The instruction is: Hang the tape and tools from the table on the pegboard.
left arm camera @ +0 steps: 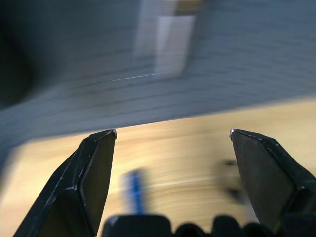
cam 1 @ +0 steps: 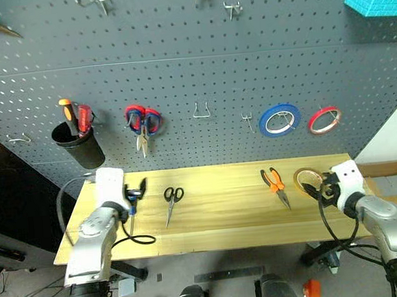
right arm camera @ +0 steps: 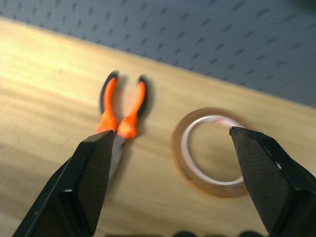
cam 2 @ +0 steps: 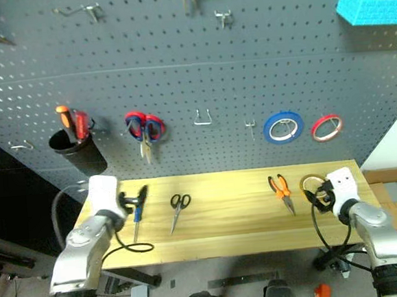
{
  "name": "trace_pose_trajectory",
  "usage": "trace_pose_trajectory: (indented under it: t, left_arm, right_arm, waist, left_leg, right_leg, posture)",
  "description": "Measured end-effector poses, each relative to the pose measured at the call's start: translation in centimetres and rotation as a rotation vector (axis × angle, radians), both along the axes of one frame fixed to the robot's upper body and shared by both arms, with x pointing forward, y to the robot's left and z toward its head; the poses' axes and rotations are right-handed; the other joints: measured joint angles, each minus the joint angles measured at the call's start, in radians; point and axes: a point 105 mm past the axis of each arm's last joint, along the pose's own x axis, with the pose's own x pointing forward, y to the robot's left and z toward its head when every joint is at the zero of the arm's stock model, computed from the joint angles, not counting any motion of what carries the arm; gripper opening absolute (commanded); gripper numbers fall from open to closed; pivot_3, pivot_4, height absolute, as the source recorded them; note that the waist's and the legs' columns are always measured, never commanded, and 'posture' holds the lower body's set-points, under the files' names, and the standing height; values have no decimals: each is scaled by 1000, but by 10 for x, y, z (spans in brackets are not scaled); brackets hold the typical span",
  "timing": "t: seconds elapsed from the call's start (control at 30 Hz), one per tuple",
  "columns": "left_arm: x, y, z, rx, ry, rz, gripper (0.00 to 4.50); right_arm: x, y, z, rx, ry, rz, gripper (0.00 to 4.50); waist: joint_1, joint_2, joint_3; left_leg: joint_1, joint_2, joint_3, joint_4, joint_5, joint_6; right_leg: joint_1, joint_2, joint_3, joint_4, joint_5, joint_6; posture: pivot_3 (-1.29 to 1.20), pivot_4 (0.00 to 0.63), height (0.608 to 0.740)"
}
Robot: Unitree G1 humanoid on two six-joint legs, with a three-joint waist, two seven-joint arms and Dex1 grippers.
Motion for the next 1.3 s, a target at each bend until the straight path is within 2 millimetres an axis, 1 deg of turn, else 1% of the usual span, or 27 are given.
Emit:
trace_pose_trajectory:
  t: [0.1,0.13,0.17,0.23,0.33,0.4,0.5,0.6,0.73,0.83,0.87,0.97,1.03,1.07,1.1,1.13,1.17,1.3]
  left_arm:
    - [-2,-30,9,-29,34,-187,3967]
    - [-2,-41,16,-39,35,-262,3967]
    - [-3,-50,24,-48,26,-326,3967]
    - [-4,-64,35,-47,23,-429,3967]
    - [-4,-71,47,-27,14,-517,3967]
    - [-3,-75,55,-14,1,-559,3967]
    - [-1,-79,67,3,-24,-602,3967]
    - [-2,-78,67,10,-19,-616,3967]
    - [-4,-74,64,18,-3,-612,3967]
    - [-7,-72,59,19,14,-614,4008]
    - [-8,-71,58,20,18,-617,4008]
    - [-11,-71,57,26,19,-626,4008]
    - [-12,-72,58,28,15,-629,4008]
    - [-12,-71,57,29,15,-630,4008]
    - [-12,-71,57,29,15,-630,4008]
    - [-13,-70,57,30,14,-630,4008]
    - [-13,-70,57,31,11,-633,4008]
    - [-14,-69,58,29,6,-635,4008]
  right_arm:
    - [10,3,6,-18,26,21,3813]
    - [15,2,9,-31,37,26,3813]
    - [20,2,11,-32,40,26,3813]
    - [29,2,14,-39,56,26,3813]
    - [40,1,13,-37,87,32,3813]
    - [46,-3,6,-52,136,37,3813]
    - [56,-5,-2,-75,196,60,3813]
    - [63,-10,-6,-87,222,61,3813]
    - [70,-11,-4,-109,238,81,3813]
    - [71,-12,-5,-130,257,97,3226]
    - [71,-12,-6,-139,271,107,2929]
    - [70,-11,-7,-171,299,136,1938]
    - [69,-9,-8,-189,305,160,1195]
    - [68,-7,-10,-199,309,174,935]
    - [68,-5,-12,-214,312,187,463]
    - [68,-4,-12,-228,307,198,207]
    - [68,-4,-14,-246,303,203,121]
    - [67,-4,-18,-306,273,218,121]
  waist:
    - [-8,-2,32]
    - [-12,-3,49]
    - [-15,-3,57]
    - [-24,-4,73]
    - [-30,-6,92]
    - [-31,-7,104]
    - [-31,-8,122]
    - [-31,-9,126]
    - [-30,-12,129]
    - [-28,-16,131]
    - [-28,-16,132]
    - [-28,-17,132]
    - [-28,-17,132]
    - [-28,-17,131]
    - [-28,-17,131]
    - [-28,-18,131]
    - [-27,-19,130]
    - [-26,-23,128]
  left_leg:
    - [-3,1,0,-1,-1,0]
    - [-5,2,1,-1,-1,0]
    - [-10,2,1,0,0,0]
    - [-13,2,0,1,0,0]
    - [-20,2,1,1,0,0]
    - [-27,1,2,2,1,-3]
    - [-29,1,3,3,2,-3]
    - [-33,1,3,3,2,-4]
    - [-34,2,4,3,2,-4]
    - [-34,2,3,4,2,-4]
    - [-34,1,3,4,2,-4]
    - [-34,1,2,6,2,-4]
    - [-34,2,2,8,2,-4]
    - [-34,2,2,10,2,-4]
    - [-34,1,2,11,2,-4]
    - [-34,1,1,14,2,-4]
    - [-34,1,1,16,1,-5]
    - [-31,1,0,18,1,-5]
  right_leg:
    - [-4,0,0,1,1,-1]
    - [-7,0,0,2,1,-2]
    - [-11,0,0,2,2,-3]
    - [-14,0,-1,2,2,-3]
    - [-20,0,-1,2,2,-3]
    - [-27,-1,-1,3,2,-3]
    - [-29,-1,-1,3,2,-3]
    - [-32,-1,-2,3,2,-3]
    - [-34,-1,-3,3,2,-3]
    - [-33,-1,-3,4,3,-2]
    - [-33,-1,-3,4,3,-2]
    - [-32,-1,-4,5,3,-2]
    - [-32,-1,-4,5,4,-2]
    - [-32,-1,-4,6,4,-2]
    - [-32,-1,-4,7,4,-2]
    - [-31,-1,-4,9,4,-2]
    - [-31,-1,-4,11,4,-2]
    - [-28,-1,-4,14,4,-2]
  posture:
    - [-139,294,740]
    - [-136,307,740]
    - [-134,311,740]
    - [-127,324,740]
    - [-112,339,740]
    - [-100,344,740]
    - [-77,346,740]
    - [-65,345,740]
    - [-60,342,740]
    - [-61,335,740]
    - [-63,332,740]
    - [-66,326,740]
    - [-68,319,740]
    - [-68,315,740]
    - [-69,312,740]
    - [-68,308,740]
    - [-68,306,740]
    - [-76,295,740]
